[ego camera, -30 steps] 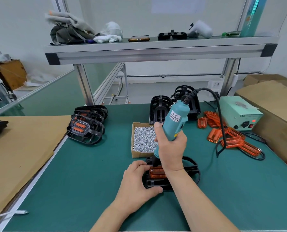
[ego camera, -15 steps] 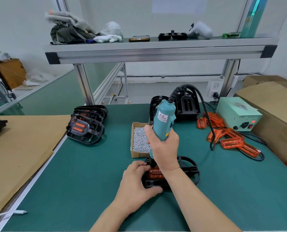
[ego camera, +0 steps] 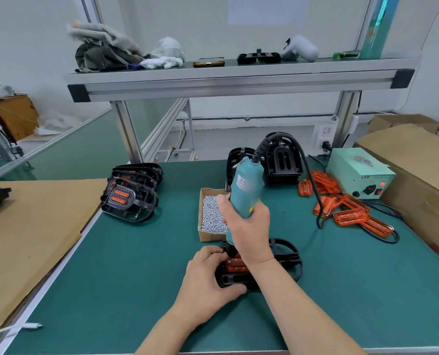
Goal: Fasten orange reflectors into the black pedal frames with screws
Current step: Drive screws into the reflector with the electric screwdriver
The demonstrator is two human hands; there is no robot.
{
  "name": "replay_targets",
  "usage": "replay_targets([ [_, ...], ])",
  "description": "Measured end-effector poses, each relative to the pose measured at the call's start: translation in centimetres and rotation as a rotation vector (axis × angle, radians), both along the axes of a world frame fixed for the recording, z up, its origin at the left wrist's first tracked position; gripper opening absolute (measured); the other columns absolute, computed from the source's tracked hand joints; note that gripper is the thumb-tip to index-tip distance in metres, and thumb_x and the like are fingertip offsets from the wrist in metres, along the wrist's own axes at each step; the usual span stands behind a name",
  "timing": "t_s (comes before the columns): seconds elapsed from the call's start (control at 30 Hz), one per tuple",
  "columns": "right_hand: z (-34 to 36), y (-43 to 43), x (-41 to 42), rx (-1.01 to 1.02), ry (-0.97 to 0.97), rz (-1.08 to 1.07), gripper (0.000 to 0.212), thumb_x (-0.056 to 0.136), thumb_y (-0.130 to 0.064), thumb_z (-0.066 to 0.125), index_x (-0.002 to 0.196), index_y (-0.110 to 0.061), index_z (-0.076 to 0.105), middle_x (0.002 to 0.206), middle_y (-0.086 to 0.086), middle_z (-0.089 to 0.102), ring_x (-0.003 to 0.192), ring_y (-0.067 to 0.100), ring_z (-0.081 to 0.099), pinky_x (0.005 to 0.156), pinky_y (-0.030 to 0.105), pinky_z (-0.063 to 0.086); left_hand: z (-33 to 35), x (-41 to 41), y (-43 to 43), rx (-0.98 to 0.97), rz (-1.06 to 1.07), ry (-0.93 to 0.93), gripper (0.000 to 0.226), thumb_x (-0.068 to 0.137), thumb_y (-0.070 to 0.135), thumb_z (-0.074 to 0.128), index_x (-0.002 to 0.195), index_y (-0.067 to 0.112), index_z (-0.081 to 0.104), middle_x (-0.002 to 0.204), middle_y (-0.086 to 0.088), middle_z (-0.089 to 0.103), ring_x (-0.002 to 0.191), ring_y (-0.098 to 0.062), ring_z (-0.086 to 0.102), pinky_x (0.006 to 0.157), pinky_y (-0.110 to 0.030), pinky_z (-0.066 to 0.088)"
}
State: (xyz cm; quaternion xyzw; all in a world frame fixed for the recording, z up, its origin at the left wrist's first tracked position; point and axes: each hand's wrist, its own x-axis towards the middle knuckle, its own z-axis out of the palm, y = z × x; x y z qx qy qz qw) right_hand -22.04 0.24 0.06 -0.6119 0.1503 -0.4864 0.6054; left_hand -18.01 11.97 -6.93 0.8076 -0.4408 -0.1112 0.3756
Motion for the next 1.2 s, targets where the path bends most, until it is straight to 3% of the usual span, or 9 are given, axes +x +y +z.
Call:
replay_targets([
  [0.23, 3.8, -2.3, -3.0, 0.033, -0.189, -0.063, 0.015, 0.084, -0.031, 0.075, 0.073, -0.025, 0.066, 0.057, -0.004, 0.058, 0.053, 0.011, 0.054, 0.061, 0.024, 0.049, -0.1, 0.0, 0.1, -0.029, -0.019, -0.033, 0.067, 0.060, 0.064, 0.071, 0.118, 0.032, 0.063, 0.118, 0.032, 0.040, 0.115, -0.002, 0.047, 0.106, -0.027, 0.038],
  [0.37, 3.2, -5.9, -5.3, 0.367, -0.267, -0.293, 0.018, 0.092, -0.024, 0.073, 0.088, -0.015, 0.058, 0.059, -0.008, 0.061, 0.049, 0.006, 0.053, 0.052, 0.019, 0.046, -0.3, 0.1, 0.2, -0.018, -0.025, -0.084, 0.079, 0.061, 0.067, 0.066, 0.130, 0.030, 0.054, 0.125, 0.026, 0.039, 0.121, 0.001, 0.040, 0.110, -0.026, 0.033],
  [0.5, 0.7, -9.0, -8.1, 0.714, -0.381, -0.430, 0.025, 0.093, -0.038, 0.071, 0.096, -0.018, 0.056, 0.074, -0.008, 0.061, 0.057, 0.007, 0.057, 0.059, 0.021, 0.050, -0.5, -0.4, 0.5, -0.070, -0.091, -0.181, 0.085, 0.063, 0.063, 0.070, 0.137, 0.044, 0.032, 0.132, 0.038, 0.027, 0.128, 0.010, 0.025, 0.108, -0.013, 0.019],
  [0.7, -3.4, -10.9, -10.2, 0.995, -0.398, -0.404, 0.028, 0.101, -0.048, 0.055, 0.112, -0.023, 0.054, 0.095, -0.001, 0.058, 0.070, 0.012, 0.063, 0.063, 0.025, 0.054, 0.0, -0.6, -0.2, -0.042, -0.235, -0.467, 0.039, 0.082, 0.056, 0.063, 0.114, 0.034, 0.062, 0.110, 0.019, 0.055, 0.110, -0.005, 0.044, 0.101, -0.029, 0.030],
  [0.77, -4.2, -11.1, -10.4, 1.027, -0.401, -0.355, 0.032, 0.102, -0.047, 0.054, 0.120, -0.019, 0.052, 0.096, 0.003, 0.057, 0.075, 0.015, 0.064, 0.062, 0.027, 0.055, 0.5, -0.8, -0.5, -0.043, -0.273, -0.576, 0.032, 0.082, 0.050, 0.064, 0.108, 0.031, 0.065, 0.099, 0.017, 0.059, 0.100, -0.009, 0.050, 0.097, -0.030, 0.032],
  [0.83, -4.5, -11.2, -10.3, 1.039, -0.384, -0.287, 0.030, 0.102, -0.045, 0.055, 0.114, -0.017, 0.053, 0.096, 0.006, 0.059, 0.077, 0.017, 0.065, 0.063, 0.027, 0.056, 0.9, -1.0, -0.6, -0.080, -0.291, -0.630, 0.030, 0.082, 0.045, 0.066, 0.108, 0.030, 0.066, 0.094, 0.016, 0.060, 0.095, -0.010, 0.053, 0.095, -0.030, 0.033],
  [1.0, -5.1, -11.2, -9.8, 1.040, -0.288, -0.119, 0.043, 0.099, -0.052, 0.054, 0.098, -0.010, 0.058, 0.077, 0.010, 0.069, 0.068, 0.016, 0.062, 0.063, 0.023, 0.054, 2.4, -0.1, -0.2, -0.199, -0.231, -0.487, 0.029, 0.086, 0.042, 0.064, 0.112, 0.031, 0.064, 0.100, 0.022, 0.059, 0.101, -0.002, 0.050, 0.098, -0.026, 0.035],
  [1.1, -5.3, -11.5, -9.6, 1.061, -0.354, -0.090, 0.043, 0.101, -0.050, 0.053, 0.099, -0.007, 0.058, 0.084, 0.008, 0.065, 0.069, 0.015, 0.065, 0.067, 0.024, 0.054, 3.3, 0.7, -0.4, -0.253, -0.143, -0.260, 0.031, 0.082, 0.048, 0.066, 0.106, 0.029, 0.066, 0.101, 0.023, 0.063, 0.101, 0.001, 0.054, 0.093, -0.021, 0.042],
  [1.2, -5.5, -11.8, -9.6, 1.082, -0.438, -0.076, 0.043, 0.102, -0.049, 0.051, 0.101, -0.007, 0.056, 0.083, 0.008, 0.065, 0.065, 0.014, 0.065, 0.061, 0.022, 0.056, 4.0, 1.3, -1.0, -0.296, -0.169, -0.202, 0.020, 0.082, 0.040, 0.072, 0.098, 0.028, 0.069, 0.096, 0.019, 0.066, 0.095, -0.006, 0.061, 0.088, -0.024, 0.047],
])
